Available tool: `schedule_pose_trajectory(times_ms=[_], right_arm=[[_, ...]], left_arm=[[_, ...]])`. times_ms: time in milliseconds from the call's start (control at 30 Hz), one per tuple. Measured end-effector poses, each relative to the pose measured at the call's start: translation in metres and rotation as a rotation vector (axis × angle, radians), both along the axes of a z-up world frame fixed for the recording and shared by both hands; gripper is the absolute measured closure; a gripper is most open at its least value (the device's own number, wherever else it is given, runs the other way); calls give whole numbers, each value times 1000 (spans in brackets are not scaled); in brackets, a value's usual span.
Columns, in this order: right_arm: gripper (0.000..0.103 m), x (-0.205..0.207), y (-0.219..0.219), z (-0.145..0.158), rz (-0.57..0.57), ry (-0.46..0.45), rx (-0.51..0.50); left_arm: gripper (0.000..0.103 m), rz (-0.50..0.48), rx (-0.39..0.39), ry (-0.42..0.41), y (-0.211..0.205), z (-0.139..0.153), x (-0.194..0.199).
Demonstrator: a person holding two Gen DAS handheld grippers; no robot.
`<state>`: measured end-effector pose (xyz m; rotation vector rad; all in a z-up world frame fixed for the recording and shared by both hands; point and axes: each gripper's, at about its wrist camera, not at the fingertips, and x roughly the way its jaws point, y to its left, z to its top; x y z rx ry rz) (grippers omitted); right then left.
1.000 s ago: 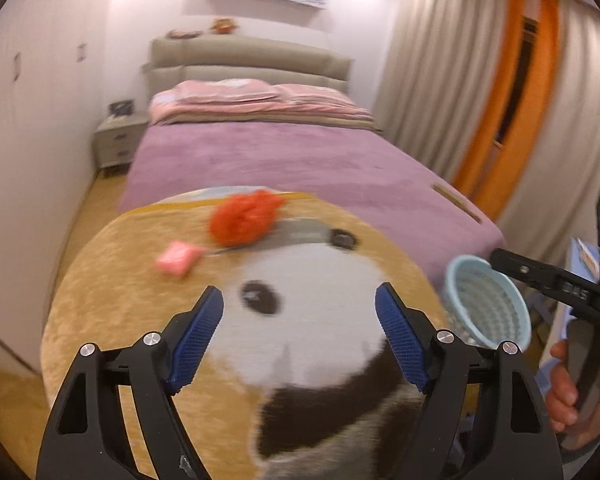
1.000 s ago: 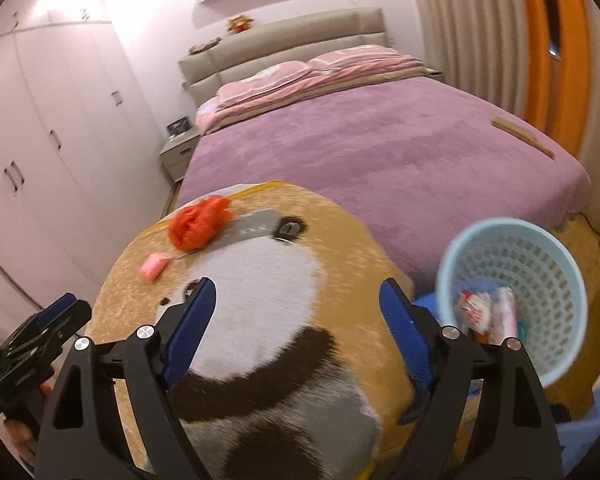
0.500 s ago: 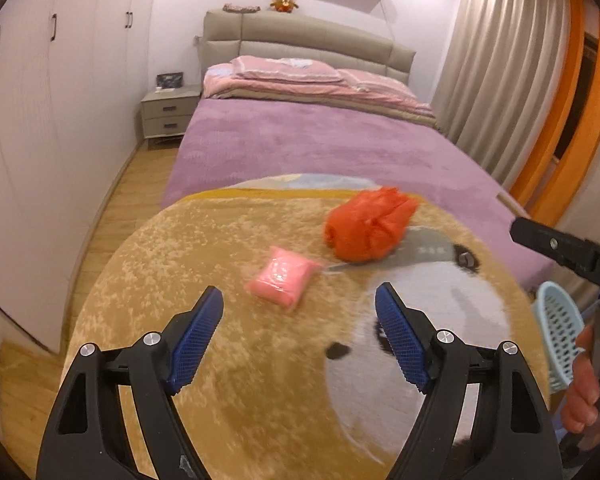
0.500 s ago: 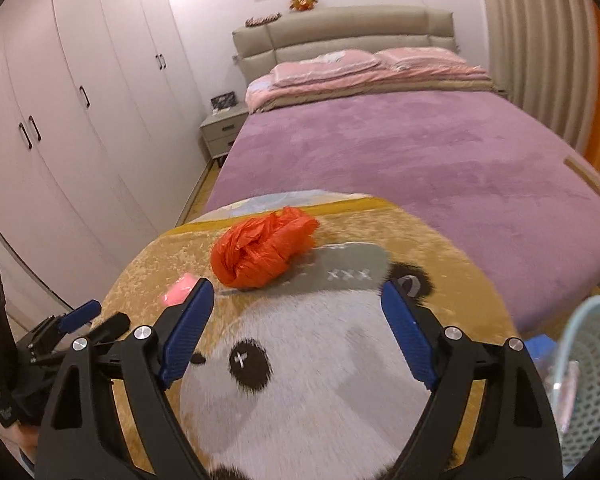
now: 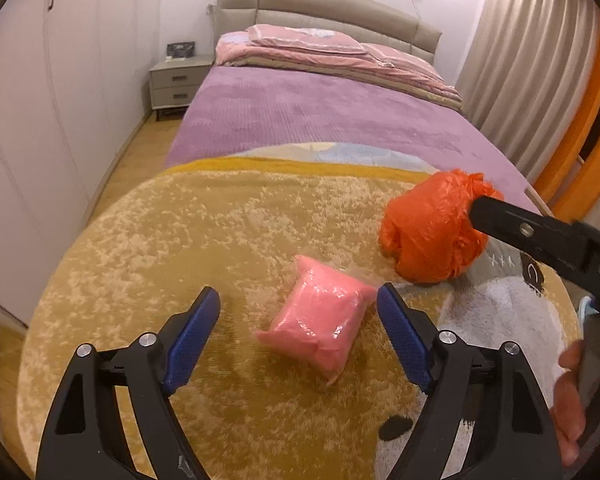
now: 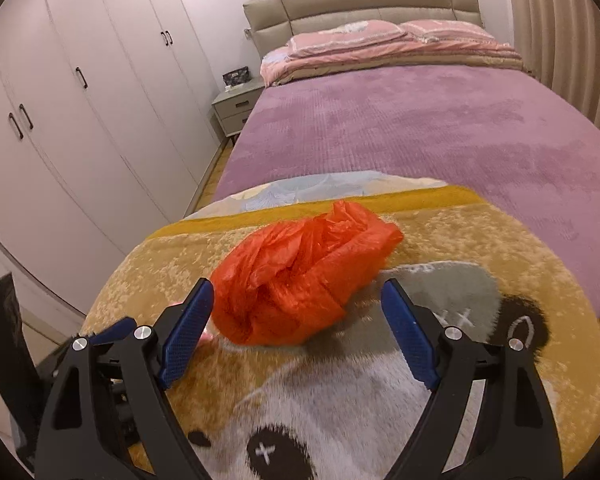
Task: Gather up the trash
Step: 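Grasp the pink packet with the left tool while the right tool grasps the orange plastic bag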
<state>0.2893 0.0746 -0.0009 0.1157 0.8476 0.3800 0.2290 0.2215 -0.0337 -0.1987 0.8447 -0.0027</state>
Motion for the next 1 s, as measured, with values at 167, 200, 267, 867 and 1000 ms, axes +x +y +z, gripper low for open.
schedule_pose_trajectory(times_ms=[167, 200, 267, 867, 1000], right_arm=[[22, 17, -1, -18, -18, 42, 26], [22, 19, 0, -20, -17, 45, 37], [22, 22, 3, -24, -10, 53, 52], [72, -12, -11, 1, 23, -28, 32], [72, -37, -31, 16, 8, -84, -12]], left_arm=[[46, -23, 18, 3, -5, -4, 0], [47, -24, 19, 2, -6, -5, 0], [52, -24, 39, -3, -9, -5, -3], [62, -28, 58, -47, -16, 7, -16], [62, -67, 42, -72, -29, 21, -32]])
